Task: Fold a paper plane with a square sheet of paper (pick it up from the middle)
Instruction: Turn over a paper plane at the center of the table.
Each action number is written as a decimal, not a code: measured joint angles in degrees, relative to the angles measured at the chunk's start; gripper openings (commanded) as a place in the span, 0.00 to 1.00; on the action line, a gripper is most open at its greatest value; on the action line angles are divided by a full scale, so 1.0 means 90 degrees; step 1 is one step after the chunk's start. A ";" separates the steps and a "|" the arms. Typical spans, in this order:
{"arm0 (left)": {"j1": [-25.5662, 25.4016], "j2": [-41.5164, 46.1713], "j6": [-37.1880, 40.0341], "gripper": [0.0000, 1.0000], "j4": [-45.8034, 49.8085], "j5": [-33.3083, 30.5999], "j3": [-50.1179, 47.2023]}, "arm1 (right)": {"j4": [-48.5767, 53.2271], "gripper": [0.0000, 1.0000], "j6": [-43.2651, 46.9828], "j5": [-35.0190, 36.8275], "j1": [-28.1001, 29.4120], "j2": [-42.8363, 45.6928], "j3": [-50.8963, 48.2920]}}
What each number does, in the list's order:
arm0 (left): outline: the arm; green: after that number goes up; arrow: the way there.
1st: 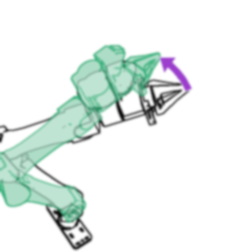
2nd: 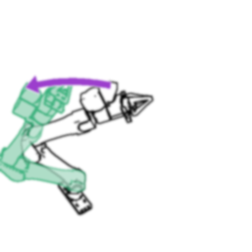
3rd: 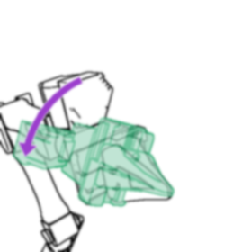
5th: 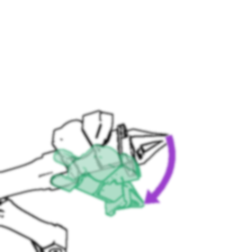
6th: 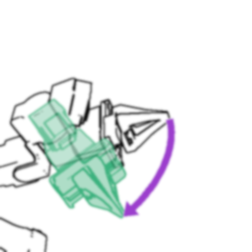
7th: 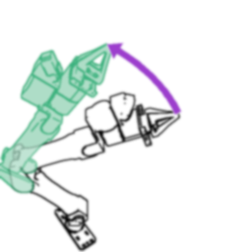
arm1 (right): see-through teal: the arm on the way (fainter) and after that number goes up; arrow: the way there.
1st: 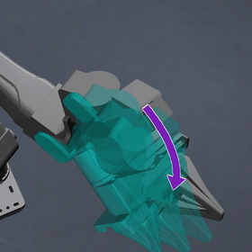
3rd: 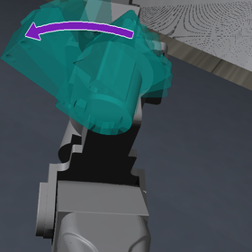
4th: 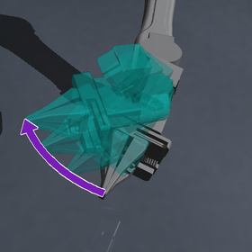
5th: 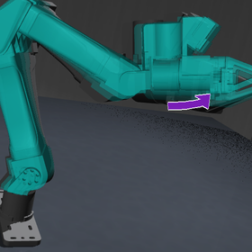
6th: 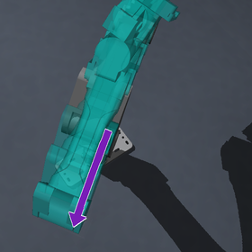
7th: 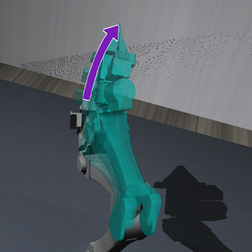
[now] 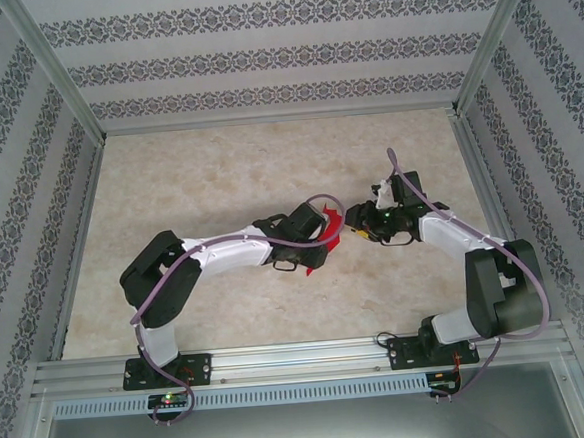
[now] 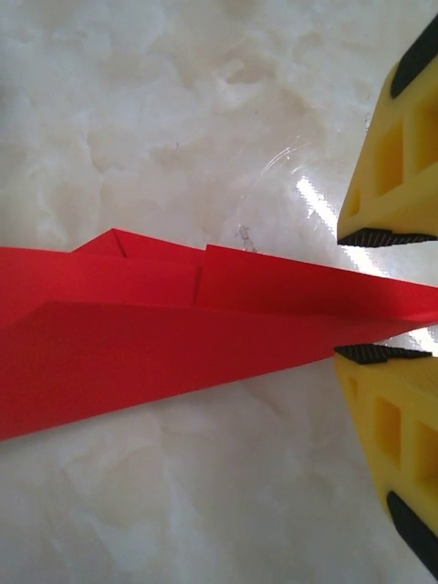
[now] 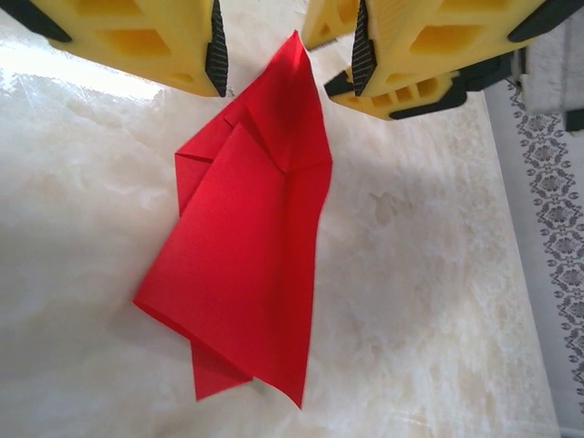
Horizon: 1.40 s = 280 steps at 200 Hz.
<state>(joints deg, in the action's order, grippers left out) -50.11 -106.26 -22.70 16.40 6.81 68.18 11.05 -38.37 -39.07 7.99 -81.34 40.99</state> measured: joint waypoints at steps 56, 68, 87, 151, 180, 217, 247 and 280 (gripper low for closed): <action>0.0109 -0.0126 0.0022 0.18 -0.0005 0.0100 -0.0002 | -0.0121 0.46 -0.0051 -0.0165 0.0005 -0.0002 -0.0274; 0.0168 -0.0126 0.0022 0.14 -0.0010 0.0153 -0.0005 | -0.0172 0.47 -0.0078 -0.0197 0.0034 -0.0002 -0.0335; 0.0287 -0.0126 0.0019 0.12 -0.0041 0.0236 -0.0049 | -0.0284 0.48 -0.0170 -0.0219 0.0187 -0.0002 -0.0437; 0.0644 -0.0126 -0.0129 0.09 -0.0597 0.0746 -0.0532 | -0.0923 0.51 -0.0682 -0.0158 0.0991 -0.0427 -0.0498; 0.0792 -0.0114 -0.0257 0.09 -0.0877 0.1008 -0.0792 | -0.1027 0.51 -0.0818 -0.0041 0.1241 -0.0818 -0.0389; 0.0903 -0.0061 -0.0391 0.09 -0.1183 0.1260 -0.0991 | -0.1163 0.52 -0.0935 0.0078 0.1353 -0.1078 -0.0221; 0.0957 -0.0044 -0.0486 0.10 -0.1353 0.1404 -0.1090 | -0.1161 0.54 -0.0967 0.0177 0.1394 -0.1100 -0.0189; 0.0988 -0.0034 -0.0515 0.10 -0.1423 0.1467 -0.1137 | -0.0925 0.57 -0.0954 0.0471 0.1423 -0.1083 -0.0180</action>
<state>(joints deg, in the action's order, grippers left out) -41.21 -106.56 -27.33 3.60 20.01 57.95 2.72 -46.96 -34.83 20.80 -91.09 39.38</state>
